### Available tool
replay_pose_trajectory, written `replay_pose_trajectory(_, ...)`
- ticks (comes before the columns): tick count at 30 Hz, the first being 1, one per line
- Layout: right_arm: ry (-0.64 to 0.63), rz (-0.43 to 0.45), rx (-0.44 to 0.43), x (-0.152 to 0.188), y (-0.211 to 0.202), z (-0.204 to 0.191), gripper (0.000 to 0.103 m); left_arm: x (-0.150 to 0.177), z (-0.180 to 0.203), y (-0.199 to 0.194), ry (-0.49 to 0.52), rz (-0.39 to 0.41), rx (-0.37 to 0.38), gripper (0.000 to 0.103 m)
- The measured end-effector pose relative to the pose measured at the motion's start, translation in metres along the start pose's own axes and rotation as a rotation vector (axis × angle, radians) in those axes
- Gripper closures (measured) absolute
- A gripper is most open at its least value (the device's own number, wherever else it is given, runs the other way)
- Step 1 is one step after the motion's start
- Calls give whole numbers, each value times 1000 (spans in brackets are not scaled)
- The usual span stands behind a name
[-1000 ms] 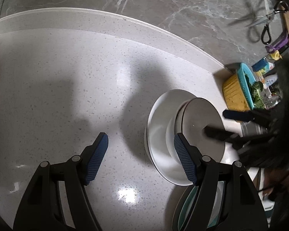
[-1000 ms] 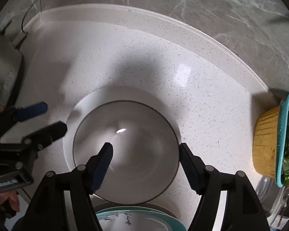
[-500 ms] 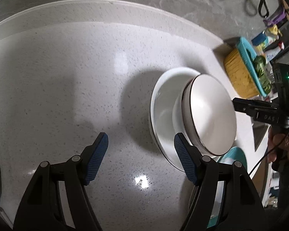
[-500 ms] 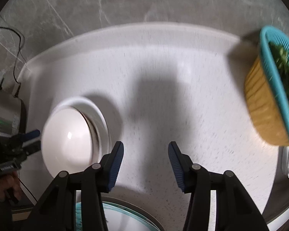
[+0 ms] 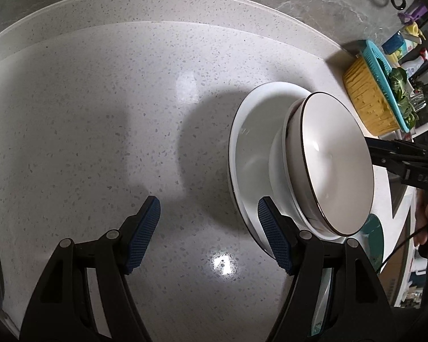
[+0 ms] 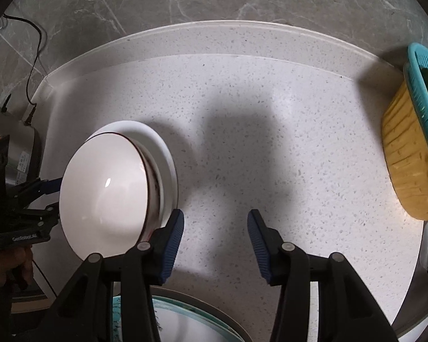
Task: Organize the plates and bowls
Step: 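Close both grippers on the rim of the nested bowl stack, then lift the bowl stack and carry it onto the teal-rimmed plates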
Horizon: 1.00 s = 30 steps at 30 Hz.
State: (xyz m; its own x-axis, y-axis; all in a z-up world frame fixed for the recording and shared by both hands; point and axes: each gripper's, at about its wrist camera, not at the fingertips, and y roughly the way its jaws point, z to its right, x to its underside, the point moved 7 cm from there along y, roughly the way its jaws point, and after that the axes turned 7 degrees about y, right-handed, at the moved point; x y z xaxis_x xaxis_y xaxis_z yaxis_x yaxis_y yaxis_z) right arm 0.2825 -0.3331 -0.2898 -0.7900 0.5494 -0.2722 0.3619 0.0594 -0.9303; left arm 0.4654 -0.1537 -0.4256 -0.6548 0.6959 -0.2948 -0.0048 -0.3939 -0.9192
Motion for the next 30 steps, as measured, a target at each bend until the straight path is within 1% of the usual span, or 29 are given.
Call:
replay_pose_trajectory(1,3,-4,-27,1,-1,-2,50,1,-1,0,1,0,1,34)
replay_pose_trajectory(4,-23,-7,0,4,-1,-6,50,2,-3,-2,3,1,-1,34)
replay_pose_trajectory(6,-12,-17,-18,4,2,-6,50,1,-4,1,8,-1,-4,34)
replay_pose_trajectory(9,-17,-22,-34,2,9,-7,50,-2,-5,4,31,-5,-24,34)
replay_pose_trajectory(11,-26,-28,-40,-1,17,-9,50,-4,-6,5,39,-3,-45,36)
replay_pose_trajectory(17,-35,23,-76,-13,22,-7,50,-8,-6,8,50,-9,-55,36)
replay_pose_trajectory(19,-30,27,-86,-11,18,-6,50,-9,-8,10,36,-16,-42,36)
replay_pose_trajectory(20,-31,35,-87,-10,18,-7,51,-9,-9,11,28,-15,-32,39)
replay_pose_trajectory(22,-28,42,-94,-8,18,-7,52,-11,-7,11,30,0,-13,49)
replay_pose_trajectory(24,-15,46,-98,-6,18,-5,52,-13,-1,10,47,9,1,67)
replay_pose_trajectory(25,-8,46,-98,-5,18,-5,52,-14,1,10,50,9,8,71)
replay_pose_trajectory(27,13,35,-86,-4,19,-7,52,-17,6,10,58,3,10,83)
replay_pose_trajectory(28,21,34,-85,-4,18,-9,56,-18,9,10,60,1,13,85)
replay_pose_trajectory(29,22,29,-92,-2,18,-12,64,-19,10,11,58,-4,24,88)
replay_pose_trajectory(30,21,23,-104,-2,18,-16,69,-19,11,10,55,-5,25,88)
